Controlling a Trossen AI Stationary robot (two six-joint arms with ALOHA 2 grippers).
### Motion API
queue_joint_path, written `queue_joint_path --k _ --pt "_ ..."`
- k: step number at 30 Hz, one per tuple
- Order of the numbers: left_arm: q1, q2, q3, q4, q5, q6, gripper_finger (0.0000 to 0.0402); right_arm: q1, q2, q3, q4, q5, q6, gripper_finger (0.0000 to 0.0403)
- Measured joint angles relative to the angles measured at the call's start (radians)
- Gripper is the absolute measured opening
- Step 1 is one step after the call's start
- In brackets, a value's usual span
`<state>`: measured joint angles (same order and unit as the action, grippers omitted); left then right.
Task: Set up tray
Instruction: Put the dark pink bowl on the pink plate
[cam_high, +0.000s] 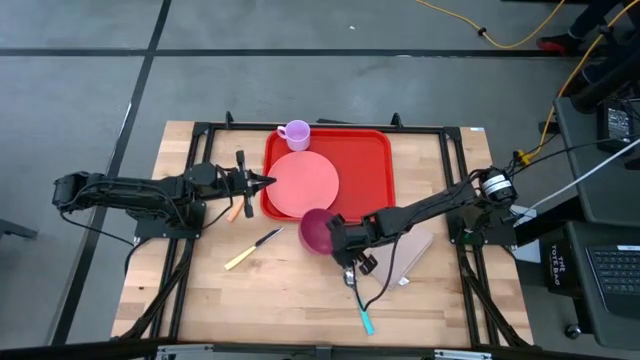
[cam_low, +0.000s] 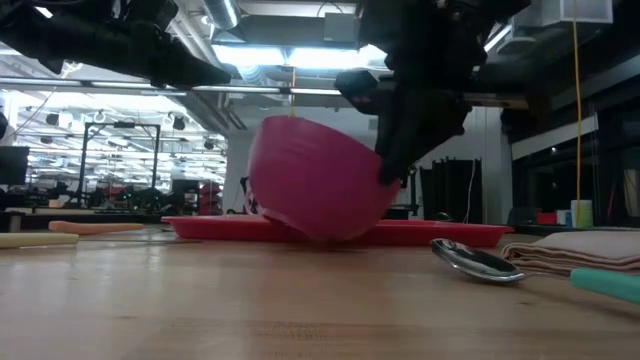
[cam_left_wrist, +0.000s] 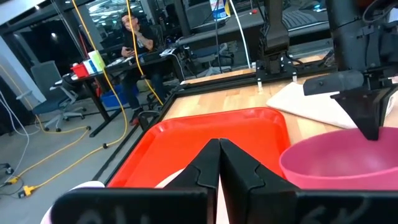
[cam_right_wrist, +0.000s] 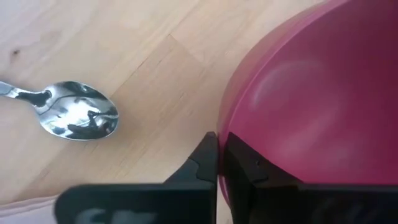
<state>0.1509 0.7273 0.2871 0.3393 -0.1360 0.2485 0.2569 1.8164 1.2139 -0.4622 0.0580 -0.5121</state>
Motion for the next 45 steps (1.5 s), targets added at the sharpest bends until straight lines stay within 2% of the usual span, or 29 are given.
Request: queue_joint_path --k 16,24,28,34,40,45 --pt "0.000 0.000 0.000 0.000 -0.005 0.004 0.0012 -0.051 -0.002 0.210 -0.264 0.001 -0.068 0.0012" --pt "-0.010 0.018 0.056 -0.005 -0.005 -0.010 0.0063 -0.139 -0.002 0.212 -0.326 0.000 -0.126 0.0012" --pt "-0.024 0.084 0.151 -0.136 -0.038 -0.010 0.0100 -0.203 -0.002 0.241 -0.351 0.001 -0.164 0.0012" --pt "-0.042 0.275 0.336 -0.379 -0.086 0.058 0.0141 -0.268 -0.002 0.288 -0.352 0.000 -0.258 0.0012" --pt "-0.053 0.435 0.566 -0.625 -0.128 0.188 0.0160 -0.296 -0.002 0.291 -0.385 -0.001 -0.281 0.0012" --pt "-0.053 0.541 0.719 -0.821 -0.085 0.273 0.0161 -0.296 -0.002 0.291 -0.411 -0.008 -0.302 0.0012"
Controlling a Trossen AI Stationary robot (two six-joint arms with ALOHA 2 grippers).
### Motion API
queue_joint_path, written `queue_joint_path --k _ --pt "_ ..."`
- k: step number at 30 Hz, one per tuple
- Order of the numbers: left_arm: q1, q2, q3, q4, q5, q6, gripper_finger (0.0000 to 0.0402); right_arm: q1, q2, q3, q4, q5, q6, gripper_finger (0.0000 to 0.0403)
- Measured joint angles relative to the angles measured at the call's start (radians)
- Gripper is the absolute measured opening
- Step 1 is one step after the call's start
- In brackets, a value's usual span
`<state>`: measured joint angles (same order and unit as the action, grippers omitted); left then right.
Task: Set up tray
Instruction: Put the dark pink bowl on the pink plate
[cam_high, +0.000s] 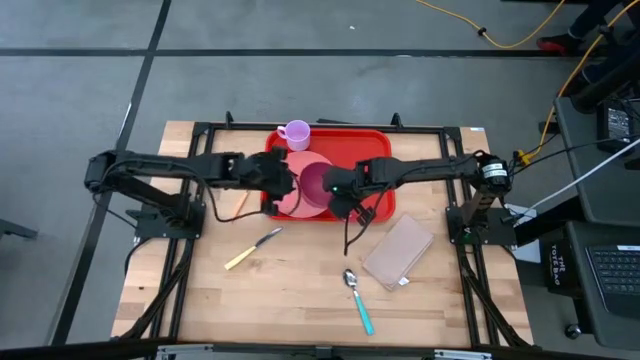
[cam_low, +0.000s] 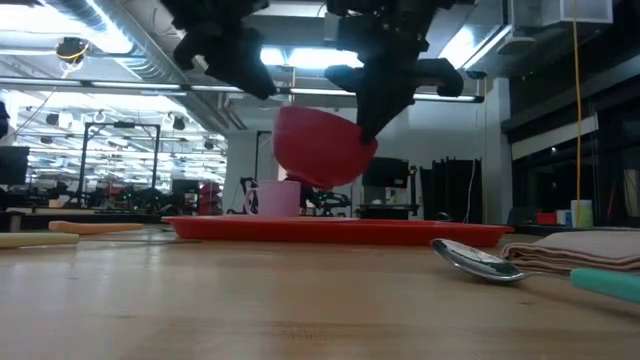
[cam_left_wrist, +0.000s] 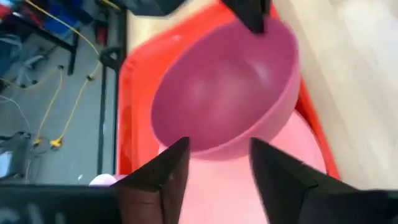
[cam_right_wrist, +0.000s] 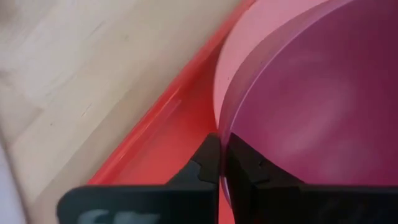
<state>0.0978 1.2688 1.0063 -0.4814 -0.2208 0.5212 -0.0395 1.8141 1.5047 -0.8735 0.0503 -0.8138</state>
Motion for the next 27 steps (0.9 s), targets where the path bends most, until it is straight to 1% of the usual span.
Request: queue_joint_path --k 2,5,11,17,27 --pt "0.000 0.045 0.058 -0.091 0.025 0.025 0.0158 0.001 0.000 0.000 -0.022 -0.001 -0.013 0.0012" --pt "-0.007 0.112 0.132 -0.171 0.039 0.025 0.0154 0.000 0.000 0.000 -0.030 -0.002 -0.034 0.0012" --pt "-0.028 0.222 0.233 -0.230 0.034 0.094 0.0148 0.000 0.000 0.000 -0.040 -0.002 -0.041 0.0012" --pt "-0.052 0.284 0.262 -0.240 0.030 0.186 0.0148 0.004 0.000 0.000 -0.052 -0.002 -0.040 0.0012" --pt "-0.051 0.335 0.265 -0.250 0.012 0.213 0.0145 0.049 0.000 -0.001 -0.057 0.004 -0.040 0.0012"
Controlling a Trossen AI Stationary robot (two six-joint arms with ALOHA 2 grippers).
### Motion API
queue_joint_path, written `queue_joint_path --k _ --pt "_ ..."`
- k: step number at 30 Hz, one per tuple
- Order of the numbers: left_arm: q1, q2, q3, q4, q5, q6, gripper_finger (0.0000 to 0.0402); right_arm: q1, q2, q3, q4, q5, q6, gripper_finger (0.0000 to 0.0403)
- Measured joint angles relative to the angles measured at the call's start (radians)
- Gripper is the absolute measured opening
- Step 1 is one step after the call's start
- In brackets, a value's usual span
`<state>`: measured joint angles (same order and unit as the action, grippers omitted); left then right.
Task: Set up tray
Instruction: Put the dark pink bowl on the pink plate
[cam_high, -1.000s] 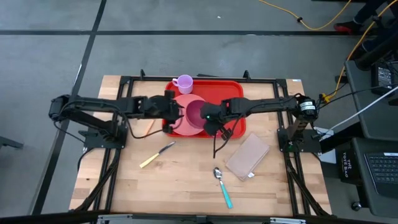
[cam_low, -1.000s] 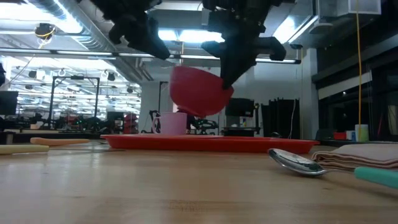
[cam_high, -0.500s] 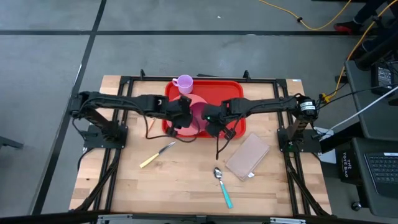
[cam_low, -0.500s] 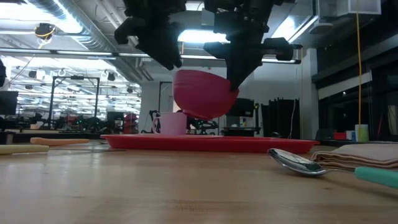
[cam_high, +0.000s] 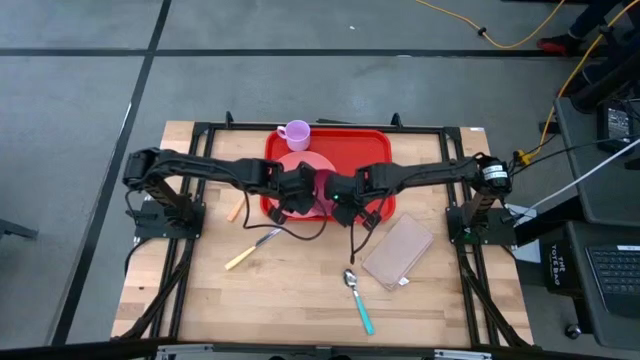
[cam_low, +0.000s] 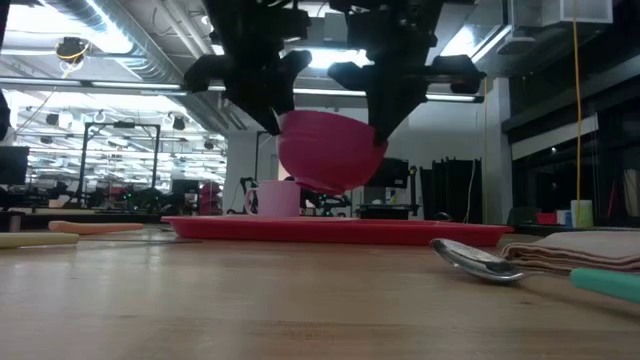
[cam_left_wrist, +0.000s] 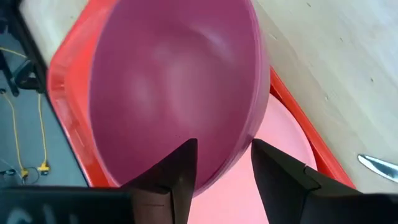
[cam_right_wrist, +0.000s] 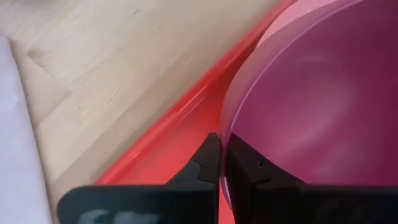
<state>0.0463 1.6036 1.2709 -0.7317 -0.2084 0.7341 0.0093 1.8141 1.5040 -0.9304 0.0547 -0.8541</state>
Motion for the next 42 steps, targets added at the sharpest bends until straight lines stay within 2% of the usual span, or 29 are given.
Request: queue_joint_path --k 6,11,20,23,27,31,37,42 --pt "-0.004 0.001 0.000 -0.014 0.023 0.007 0.0139 0.024 0.000 0.000 0.001 0.052 0.005 0.0012" --pt "-0.014 -0.002 0.000 -0.021 0.019 0.032 0.0119 0.032 0.000 0.000 0.002 0.075 0.001 0.0012" --pt "-0.022 -0.002 -0.001 -0.034 0.033 0.079 0.0031 0.034 0.000 0.000 0.010 0.115 -0.009 0.0013" --pt "-0.022 -0.002 -0.003 -0.035 0.047 0.076 0.0009 0.033 0.000 0.000 0.033 0.157 -0.010 0.0040" --pt "-0.021 -0.003 0.000 -0.012 0.029 0.062 0.0003 0.033 0.000 0.000 0.074 0.195 0.004 0.0089" --pt "-0.022 -0.003 0.000 -0.020 0.015 0.058 0.0003 0.036 0.000 0.000 0.104 0.221 0.039 0.0118" --pt "-0.017 -0.003 0.000 -0.032 0.032 0.058 0.0002 0.052 0.000 0.000 0.092 0.274 0.031 0.0129" --pt "0.006 -0.003 0.000 -0.042 0.096 0.045 0.0002 0.053 -0.013 0.000 0.074 0.274 -0.011 0.0130"
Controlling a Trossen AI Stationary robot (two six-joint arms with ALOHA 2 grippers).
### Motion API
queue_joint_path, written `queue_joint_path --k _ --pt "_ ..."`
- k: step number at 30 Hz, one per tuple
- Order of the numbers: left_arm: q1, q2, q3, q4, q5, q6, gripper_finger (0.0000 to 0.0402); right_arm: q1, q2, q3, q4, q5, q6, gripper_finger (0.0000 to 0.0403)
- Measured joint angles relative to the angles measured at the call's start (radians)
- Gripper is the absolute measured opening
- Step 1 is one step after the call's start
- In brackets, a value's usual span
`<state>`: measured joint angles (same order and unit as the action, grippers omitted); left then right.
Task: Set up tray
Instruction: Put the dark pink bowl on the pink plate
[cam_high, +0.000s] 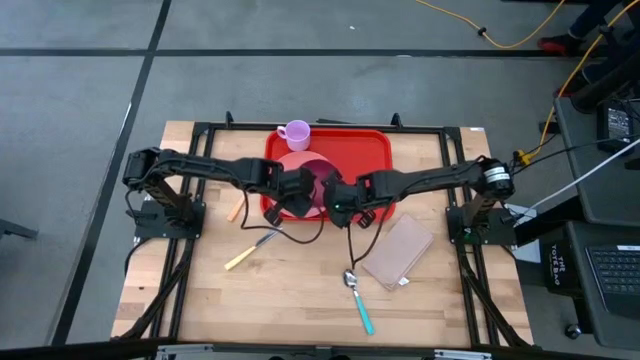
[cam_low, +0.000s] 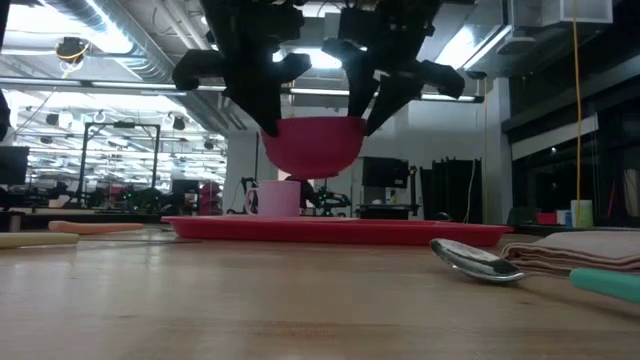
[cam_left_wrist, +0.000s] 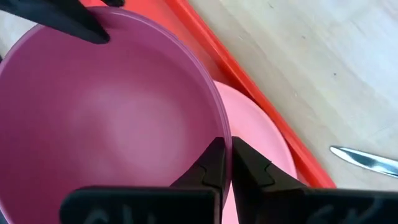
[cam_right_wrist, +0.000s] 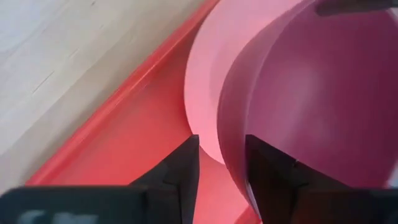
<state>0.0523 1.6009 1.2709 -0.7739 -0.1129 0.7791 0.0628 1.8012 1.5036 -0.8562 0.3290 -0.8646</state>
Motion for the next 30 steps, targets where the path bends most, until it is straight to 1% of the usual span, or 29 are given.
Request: queue_joint_path --k 4,7,11,13,14,16,18,20,21,23,26,30 --pt "0.024 0.000 0.000 -0.018 0.001 -0.010 0.0002 -0.008 -0.064 -0.001 -0.002 -0.001 0.016 0.0130" --pt "0.044 -0.003 0.000 -0.019 0.003 -0.010 0.0002 -0.024 -0.144 -0.001 0.007 -0.040 0.061 0.0130" --pt "0.068 -0.033 0.000 -0.022 0.006 -0.003 0.0002 -0.058 -0.244 -0.001 0.024 -0.135 0.165 0.0129" --pt "0.084 -0.060 -0.001 -0.022 0.019 0.001 0.0002 -0.077 -0.283 -0.009 0.026 -0.190 0.205 0.0121" --pt "0.095 -0.076 -0.001 -0.017 0.035 0.001 0.0002 -0.088 -0.301 -0.019 0.037 -0.221 0.213 0.0113" --pt "0.121 -0.107 -0.001 -0.018 0.102 -0.015 0.0002 -0.109 -0.335 -0.060 0.070 -0.277 0.225 0.0089" --pt "0.149 -0.133 -0.001 -0.011 0.151 -0.042 0.0002 -0.137 -0.371 -0.121 0.146 -0.323 0.227 0.0053" --pt "0.172 -0.150 -0.003 -0.011 0.156 -0.068 0.0002 -0.166 -0.417 -0.202 0.236 -0.382 0.232 0.0016" --pt "0.183 -0.152 -0.003 -0.011 0.155 -0.078 0.0002 -0.179 -0.437 -0.250 0.293 -0.414 0.231 0.0011" --pt "0.198 -0.151 -0.004 -0.018 0.156 -0.086 0.0002 -0.194 -0.474 -0.352 0.438 -0.453 0.232 0.0012" --pt "0.208 -0.126 -0.004 -0.045 0.160 -0.090 0.0002 -0.203 -0.524 -0.495 0.657 -0.458 0.237 0.0010" --pt "0.202 -0.086 -0.005 -0.071 0.162 -0.110 0.0002 -0.202 -0.549 -0.642 0.878 -0.454 0.319 0.0006"
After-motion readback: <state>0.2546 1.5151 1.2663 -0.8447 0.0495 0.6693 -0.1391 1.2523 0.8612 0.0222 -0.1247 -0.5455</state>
